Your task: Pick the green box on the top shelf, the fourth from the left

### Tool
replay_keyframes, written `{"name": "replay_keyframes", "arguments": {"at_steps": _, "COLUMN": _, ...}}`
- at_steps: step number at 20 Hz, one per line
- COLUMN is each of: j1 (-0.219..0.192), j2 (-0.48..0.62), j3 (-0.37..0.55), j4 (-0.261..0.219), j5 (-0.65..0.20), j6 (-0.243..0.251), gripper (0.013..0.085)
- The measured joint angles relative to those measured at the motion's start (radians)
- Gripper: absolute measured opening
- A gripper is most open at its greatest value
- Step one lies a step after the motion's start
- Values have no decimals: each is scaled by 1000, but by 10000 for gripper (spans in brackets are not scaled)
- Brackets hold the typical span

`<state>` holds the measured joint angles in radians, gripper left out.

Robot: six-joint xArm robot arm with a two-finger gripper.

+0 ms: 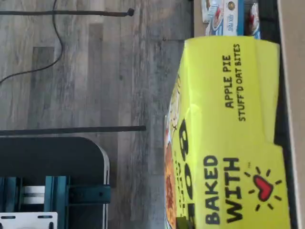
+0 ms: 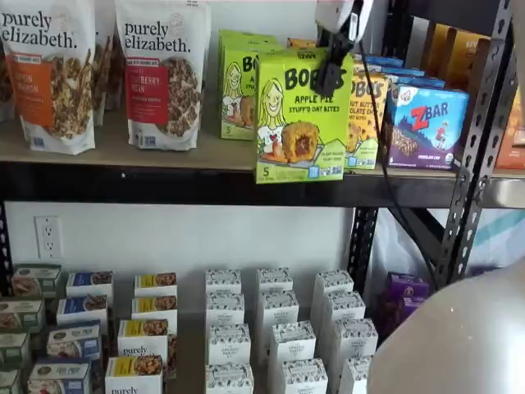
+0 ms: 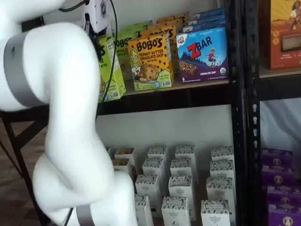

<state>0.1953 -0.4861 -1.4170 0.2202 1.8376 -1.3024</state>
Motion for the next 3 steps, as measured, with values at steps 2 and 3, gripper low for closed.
{"name": "replay_keyframes", "arguments": {"at_steps": 2, "j1": -7, "j2": -35, "j3": 35, "j4": 3, "j5": -1, "j6": -6, "gripper": 210}}
{"name": "replay_keyframes", "arguments": {"at_steps": 3, "j1": -10, "j2": -52, "j3": 52, "j4": 4, "j5": -1, "j6": -9, "gripper": 210}}
